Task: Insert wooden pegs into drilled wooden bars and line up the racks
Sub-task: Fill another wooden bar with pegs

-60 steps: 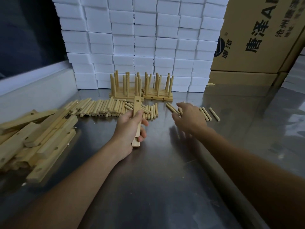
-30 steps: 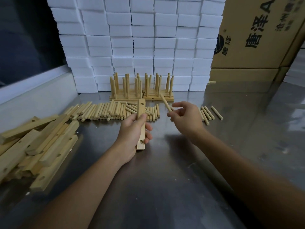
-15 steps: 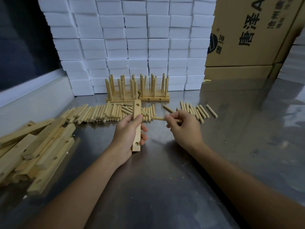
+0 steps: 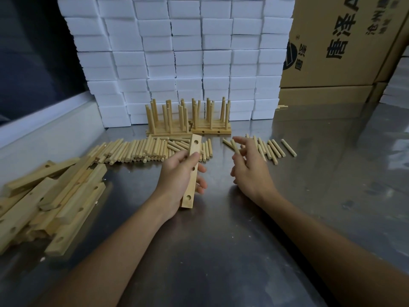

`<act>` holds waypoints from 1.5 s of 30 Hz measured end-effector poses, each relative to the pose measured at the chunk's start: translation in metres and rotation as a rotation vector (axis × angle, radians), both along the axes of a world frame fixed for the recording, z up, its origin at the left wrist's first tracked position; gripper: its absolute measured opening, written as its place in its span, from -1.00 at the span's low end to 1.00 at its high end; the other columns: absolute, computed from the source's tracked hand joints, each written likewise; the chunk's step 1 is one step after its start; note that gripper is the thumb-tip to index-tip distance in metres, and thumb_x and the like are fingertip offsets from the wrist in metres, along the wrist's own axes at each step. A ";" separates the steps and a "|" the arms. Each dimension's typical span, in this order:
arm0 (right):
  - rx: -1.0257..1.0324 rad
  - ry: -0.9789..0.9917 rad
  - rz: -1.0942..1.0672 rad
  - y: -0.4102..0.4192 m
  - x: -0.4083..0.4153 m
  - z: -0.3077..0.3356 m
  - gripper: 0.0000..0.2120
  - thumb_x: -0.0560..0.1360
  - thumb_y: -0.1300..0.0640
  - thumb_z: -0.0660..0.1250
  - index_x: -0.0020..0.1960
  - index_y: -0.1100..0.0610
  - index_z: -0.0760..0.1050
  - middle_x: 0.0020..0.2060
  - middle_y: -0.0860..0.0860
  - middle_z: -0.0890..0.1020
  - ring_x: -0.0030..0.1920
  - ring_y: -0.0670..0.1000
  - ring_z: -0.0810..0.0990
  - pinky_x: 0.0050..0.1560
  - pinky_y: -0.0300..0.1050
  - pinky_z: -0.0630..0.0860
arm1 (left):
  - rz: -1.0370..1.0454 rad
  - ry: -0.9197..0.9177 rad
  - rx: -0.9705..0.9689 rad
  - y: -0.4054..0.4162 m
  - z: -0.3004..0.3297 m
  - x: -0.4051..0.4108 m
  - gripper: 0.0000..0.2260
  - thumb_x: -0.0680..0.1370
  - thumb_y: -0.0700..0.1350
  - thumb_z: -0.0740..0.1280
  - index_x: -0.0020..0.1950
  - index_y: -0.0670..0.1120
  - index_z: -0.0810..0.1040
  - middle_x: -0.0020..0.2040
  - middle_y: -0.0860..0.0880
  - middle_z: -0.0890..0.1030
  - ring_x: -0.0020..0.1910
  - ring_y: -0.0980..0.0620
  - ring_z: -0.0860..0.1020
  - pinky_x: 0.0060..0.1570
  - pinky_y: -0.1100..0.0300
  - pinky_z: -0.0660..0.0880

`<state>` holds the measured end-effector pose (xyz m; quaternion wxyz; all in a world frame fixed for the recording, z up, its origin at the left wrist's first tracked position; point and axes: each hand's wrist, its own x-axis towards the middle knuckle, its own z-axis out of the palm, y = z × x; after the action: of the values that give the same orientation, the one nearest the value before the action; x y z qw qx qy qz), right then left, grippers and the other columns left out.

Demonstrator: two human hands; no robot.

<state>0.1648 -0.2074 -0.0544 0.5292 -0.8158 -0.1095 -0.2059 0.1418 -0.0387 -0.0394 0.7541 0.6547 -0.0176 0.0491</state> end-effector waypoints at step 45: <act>-0.229 -0.241 -0.098 0.005 -0.020 0.020 -0.90 0.53 0.25 0.39 -0.18 0.17 0.60 -0.39 -0.02 0.60 -0.39 -0.07 0.55 -0.36 -0.21 0.50 | 0.066 -0.529 0.742 -0.016 -0.003 -0.008 -0.57 0.59 -0.23 0.34 0.47 -0.16 0.43 0.08 -0.04 0.62 -0.09 0.18 0.54 -0.07 0.48 0.40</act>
<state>0.1450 -0.2026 -0.0349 0.4051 -0.8446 -0.1552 -0.3138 0.1335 -0.0550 -0.0424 0.4359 0.8457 -0.2052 0.2293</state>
